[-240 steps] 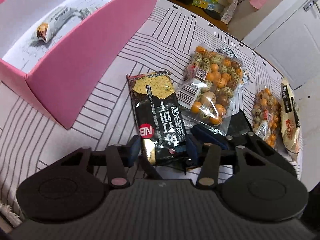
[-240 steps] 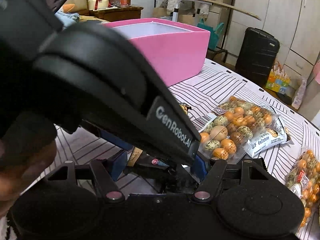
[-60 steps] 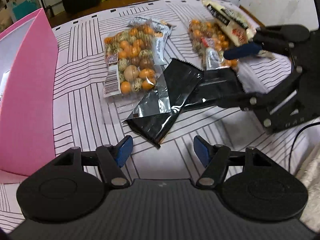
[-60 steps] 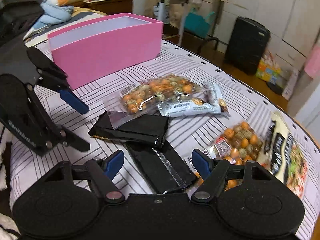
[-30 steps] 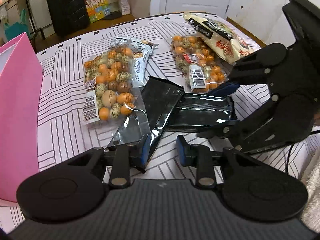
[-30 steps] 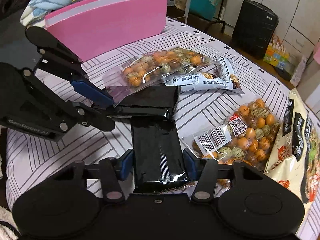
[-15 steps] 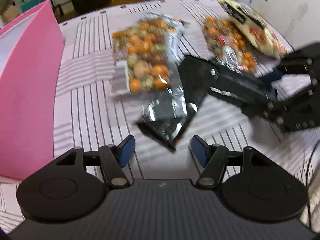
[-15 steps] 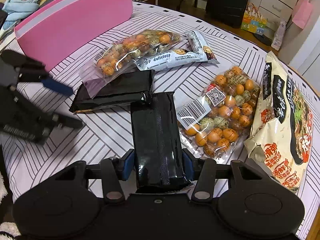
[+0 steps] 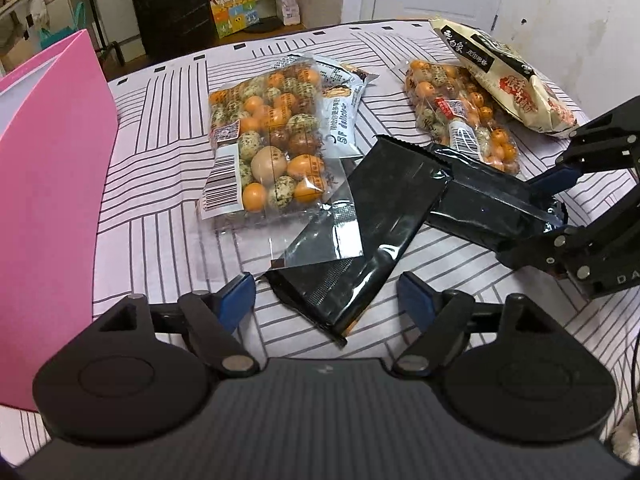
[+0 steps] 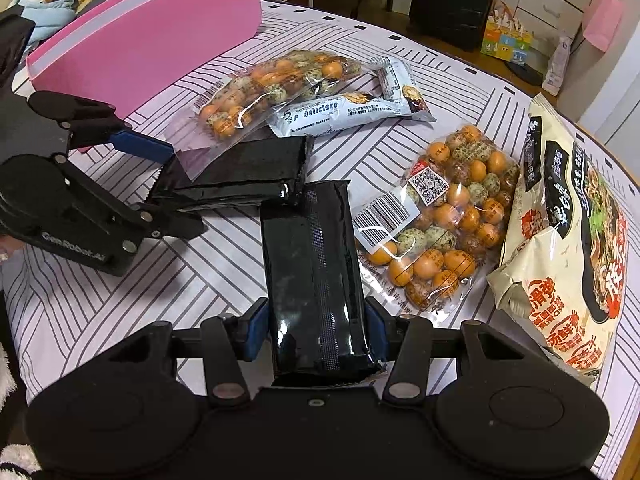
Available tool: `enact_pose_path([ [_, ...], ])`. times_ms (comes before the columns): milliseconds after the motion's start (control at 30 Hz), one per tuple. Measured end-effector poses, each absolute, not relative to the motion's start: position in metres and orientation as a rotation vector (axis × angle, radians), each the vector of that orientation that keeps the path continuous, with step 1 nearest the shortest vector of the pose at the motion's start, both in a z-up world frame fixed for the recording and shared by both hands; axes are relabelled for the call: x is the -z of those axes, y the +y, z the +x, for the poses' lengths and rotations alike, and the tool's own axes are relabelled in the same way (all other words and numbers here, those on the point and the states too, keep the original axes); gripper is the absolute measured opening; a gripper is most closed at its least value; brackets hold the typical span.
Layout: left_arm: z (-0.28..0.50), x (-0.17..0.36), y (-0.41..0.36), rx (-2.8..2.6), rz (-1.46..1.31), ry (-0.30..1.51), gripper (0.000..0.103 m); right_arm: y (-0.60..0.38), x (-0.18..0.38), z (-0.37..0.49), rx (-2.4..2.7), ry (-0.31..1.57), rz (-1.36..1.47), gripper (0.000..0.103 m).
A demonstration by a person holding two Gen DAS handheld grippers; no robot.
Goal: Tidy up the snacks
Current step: 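Close the right gripper on the black pouch while the left gripper grasps another black pouch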
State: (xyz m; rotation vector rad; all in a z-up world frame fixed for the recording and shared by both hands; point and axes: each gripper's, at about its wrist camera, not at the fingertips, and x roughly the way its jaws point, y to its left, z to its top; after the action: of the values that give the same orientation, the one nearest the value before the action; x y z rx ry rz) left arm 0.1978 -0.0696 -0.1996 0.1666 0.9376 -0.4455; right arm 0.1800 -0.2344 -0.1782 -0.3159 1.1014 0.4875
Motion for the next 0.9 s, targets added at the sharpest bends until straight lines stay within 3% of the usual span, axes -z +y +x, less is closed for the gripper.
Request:
enact_pose_path([
  [133, 0.186, 0.197, -0.081, 0.483, 0.218, 0.901, 0.051, -0.234, 0.178, 0.178, -0.475, 1.104, -0.327, 0.054],
  [267, 0.175, 0.192, -0.091, 0.542, 0.259, 0.890, 0.042, -0.236, 0.177, 0.175, -0.440, 1.109, -0.340, 0.054],
  [600, 0.155, 0.187, -0.106, 0.680, 0.217, 0.972, 0.041, -0.247, 0.174, 0.171, -0.331, 1.133, -0.315, 0.054],
  [733, 0.150, 0.177, -0.103, 0.690, 0.236, 0.946, 0.052, -0.247, 0.175, 0.172, -0.325, 1.140, -0.301, 0.054],
  [900, 0.159, 0.160, -0.108, 0.712, 0.338, 0.837, 0.056, -0.247, 0.174, 0.173, -0.329, 1.133, -0.307, 0.054],
])
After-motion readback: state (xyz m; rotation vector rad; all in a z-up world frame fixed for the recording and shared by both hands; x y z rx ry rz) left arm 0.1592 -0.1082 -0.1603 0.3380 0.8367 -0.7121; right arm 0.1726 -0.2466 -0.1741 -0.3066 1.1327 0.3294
